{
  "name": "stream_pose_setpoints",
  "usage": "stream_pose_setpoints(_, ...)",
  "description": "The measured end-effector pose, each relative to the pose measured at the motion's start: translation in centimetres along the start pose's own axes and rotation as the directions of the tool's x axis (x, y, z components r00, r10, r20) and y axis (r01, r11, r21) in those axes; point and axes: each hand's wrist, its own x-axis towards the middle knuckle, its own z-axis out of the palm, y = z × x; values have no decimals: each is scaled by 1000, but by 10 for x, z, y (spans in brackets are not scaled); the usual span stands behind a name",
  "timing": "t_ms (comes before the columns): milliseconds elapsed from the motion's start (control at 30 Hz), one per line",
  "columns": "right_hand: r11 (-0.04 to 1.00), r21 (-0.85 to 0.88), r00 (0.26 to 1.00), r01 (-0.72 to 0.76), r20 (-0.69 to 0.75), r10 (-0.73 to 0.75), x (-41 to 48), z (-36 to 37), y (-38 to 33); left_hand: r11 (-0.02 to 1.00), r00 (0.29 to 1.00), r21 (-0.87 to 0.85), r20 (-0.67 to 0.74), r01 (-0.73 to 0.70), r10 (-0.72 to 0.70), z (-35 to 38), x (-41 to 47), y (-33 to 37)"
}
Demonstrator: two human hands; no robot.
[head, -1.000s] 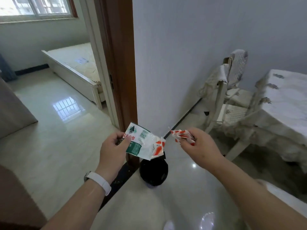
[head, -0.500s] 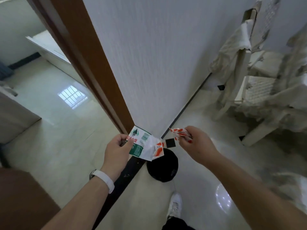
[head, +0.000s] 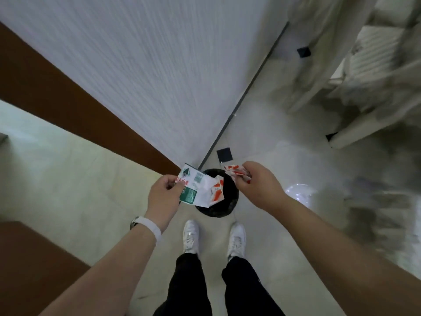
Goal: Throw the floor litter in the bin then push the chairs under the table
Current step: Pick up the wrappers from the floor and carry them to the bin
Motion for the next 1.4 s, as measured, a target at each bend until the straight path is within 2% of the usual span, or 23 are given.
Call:
stream_pose_setpoints(233, 989, 21, 988, -148, 53, 147, 63, 87, 67, 990, 976, 91, 177, 110, -124, 50, 92, -70)
stream_pose_setpoints(367, 983, -5, 981, -185, 63, 185, 97, 141, 108, 973, 953, 173, 236, 152, -191, 86, 143, -121)
stream_pose_setpoints(700, 962, -147, 967, -230, 80, 243, 171, 272, 230, 931, 904, 359, 371, 73, -214, 169, 251, -250)
stream_pose_setpoints(867, 955, -231, 970, -185, 114, 215, 189, 322, 273, 921, 888, 384, 398, 66, -230, 192, 279, -300)
stream_pose_setpoints(1000, 952, -276, 978, -129, 126, 169, 186, 335, 283, 927, 867, 366, 432, 81, -246, 197, 275, -310)
stream_pose_setpoints(1100, 943, -315, 984, -111, 101, 149, 175, 328, 275, 926, 868, 376, 452, 23, -205, 188, 264, -300)
stream_pose_setpoints(1233, 935, -346, 986, -80, 108, 125, 158, 297, 257, 890, 870, 434, 484, -140, -99, 165, 250, -269)
stream_pose_setpoints(1400, 918, -393, 991, -58, 90, 101, 132, 246, 219, 734, 826, 501, 545, -459, 144, 131, 227, -214)
